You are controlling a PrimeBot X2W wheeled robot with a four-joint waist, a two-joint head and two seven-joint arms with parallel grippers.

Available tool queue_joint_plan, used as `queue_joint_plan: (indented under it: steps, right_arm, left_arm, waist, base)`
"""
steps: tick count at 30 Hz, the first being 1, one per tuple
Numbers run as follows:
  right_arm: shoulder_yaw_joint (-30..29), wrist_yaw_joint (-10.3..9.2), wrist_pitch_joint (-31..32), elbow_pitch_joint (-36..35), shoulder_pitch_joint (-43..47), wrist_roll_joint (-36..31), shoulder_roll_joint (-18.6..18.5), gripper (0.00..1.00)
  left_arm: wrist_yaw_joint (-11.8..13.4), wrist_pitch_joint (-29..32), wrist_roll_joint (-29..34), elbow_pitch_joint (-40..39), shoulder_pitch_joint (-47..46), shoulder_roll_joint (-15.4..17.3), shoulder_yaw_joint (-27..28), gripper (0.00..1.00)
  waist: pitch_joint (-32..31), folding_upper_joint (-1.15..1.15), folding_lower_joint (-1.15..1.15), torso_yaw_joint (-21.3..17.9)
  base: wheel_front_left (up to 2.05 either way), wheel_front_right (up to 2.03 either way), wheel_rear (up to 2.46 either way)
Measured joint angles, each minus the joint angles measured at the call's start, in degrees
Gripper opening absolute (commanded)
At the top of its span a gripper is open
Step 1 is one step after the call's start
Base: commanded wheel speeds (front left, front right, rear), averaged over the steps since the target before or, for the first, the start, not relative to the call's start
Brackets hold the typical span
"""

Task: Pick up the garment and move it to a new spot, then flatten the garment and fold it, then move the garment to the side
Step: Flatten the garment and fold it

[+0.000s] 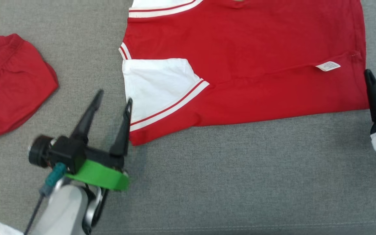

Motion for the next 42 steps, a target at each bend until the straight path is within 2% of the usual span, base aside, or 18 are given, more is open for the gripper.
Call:
queue_joint_plan:
  steps: [4, 8, 21, 22, 23, 24, 25, 26, 38, 39, 40, 41, 42]
  right_arm:
    - [-2.14, 0.00, 0.00, -1.04, 4.43, -1.47, 2.77, 1.00]
    - [-2.35, 0.00, 0.00, -1.69, 6.27, -1.99, 4.43, 1.00]
    - [-0.93, 0.00, 0.00, -1.75, 6.61, -1.21, 4.90, 1.00]
    - [-0.91, 0.00, 0.00, -1.52, 6.61, -1.00, 4.89, 1.00]
    - [-0.98, 0.00, -0.01, -1.24, 6.60, -0.36, 4.91, 1.00]
    - [-1.04, 0.00, -0.01, -0.83, 6.55, 0.42, 4.93, 1.00]
    - [-1.01, 0.00, 0.00, -0.29, 6.45, 1.20, 4.89, 1.00]
    - [-0.88, 0.00, 0.00, 0.25, 6.25, 1.55, 4.83, 1.00]
    - [6.98, 0.00, 0.35, 14.33, -1.72, 7.40, 4.85, 1.00]
    - [7.66, 0.00, 0.51, 14.96, -2.28, 7.99, 4.82, 0.75]
    - [8.54, 0.00, 0.94, 15.56, -2.92, 8.98, 4.71, 0.27]
    - [9.42, 0.00, 1.00, 15.91, -3.41, 9.42, 4.44, 0.00]
    - [9.94, 0.00, 0.99, 16.06, -3.72, 9.73, 4.15, 0.00]
  left_arm:
    - [0.87, 0.00, -2.54, -0.27, 7.72, -2.54, -0.55, 1.00]
    - [1.46, 1.94, -5.55, 2.19, 10.68, -4.61, -0.96, 1.00]
    - [4.13, 7.67, -8.37, 13.84, 6.53, -7.10, -0.15, 1.00]
    - [4.13, 8.00, -8.38, 14.19, 6.32, -7.11, -0.20, 0.89]
    - [4.13, 8.06, -8.43, 14.39, 6.03, -7.11, -0.18, 0.73]
    - [4.11, 8.01, -8.46, 14.36, 5.72, -7.12, -0.11, 0.27]
    - [3.99, 7.76, -8.68, 14.25, 5.48, -7.13, 0.02, 0.03]
    - [3.77, 7.66, -8.92, 14.12, 5.37, -7.12, 0.05, 0.00]
    - [2.20, 5.63, -9.91, 11.46, 5.08, -6.46, -0.15, 0.00]
    - [2.19, 5.61, -9.91, 11.38, 4.94, -6.46, -0.22, 0.00]
    - [2.02, 5.63, -9.90, 11.36, 4.72, -6.46, -0.37, 0.00]
    - [2.01, 5.63, -9.90, 11.27, 4.62, -6.46, -0.51, 0.00]
    - [1.94, 5.64, -9.90, 11.24, 4.59, -6.46, -0.63, 0.00]
  waist:
    - [-2.33, 0.00, 0.00, -0.35]
    - [-4.35, 0.00, 0.00, -0.65]
    - [-5.32, 0.00, 0.00, -2.62]
    - [-5.20, 0.00, 0.00, -2.63]
    - [-5.01, 0.00, 0.00, -2.62]
    - [-4.78, 0.00, 0.00, -2.58]
    - [-4.55, 0.00, 0.00, -2.50]
    - [-4.38, 0.00, 0.00, -2.40]
    - [-3.03, 0.00, 0.00, -0.02]
    - [-2.95, 0.00, 0.00, 0.11]
    - [-2.86, 0.00, 0.00, 0.29]
    - [-2.82, 0.00, 0.00, 0.46]
    - [-2.80, 0.00, 0.00, 0.59]
  base:
    - [0.00, 0.00, 0.00]
    - [0.00, 0.00, 0.00]
    - [0.00, 0.00, 0.00]
    - [0.00, 0.00, 0.00]
    - [0.00, 0.00, 0.00]
    - [0.00, 0.00, 0.00]
    - [0.00, 0.00, 0.00]
    - [0.00, 0.00, 0.00]
    - [0.00, 0.00, 0.00]
    - [0.00, 0.00, 0.00]
    - [0.00, 0.00, 0.00]
    - [0.00, 0.00, 0.00]
    - [0.00, 0.00, 0.00]
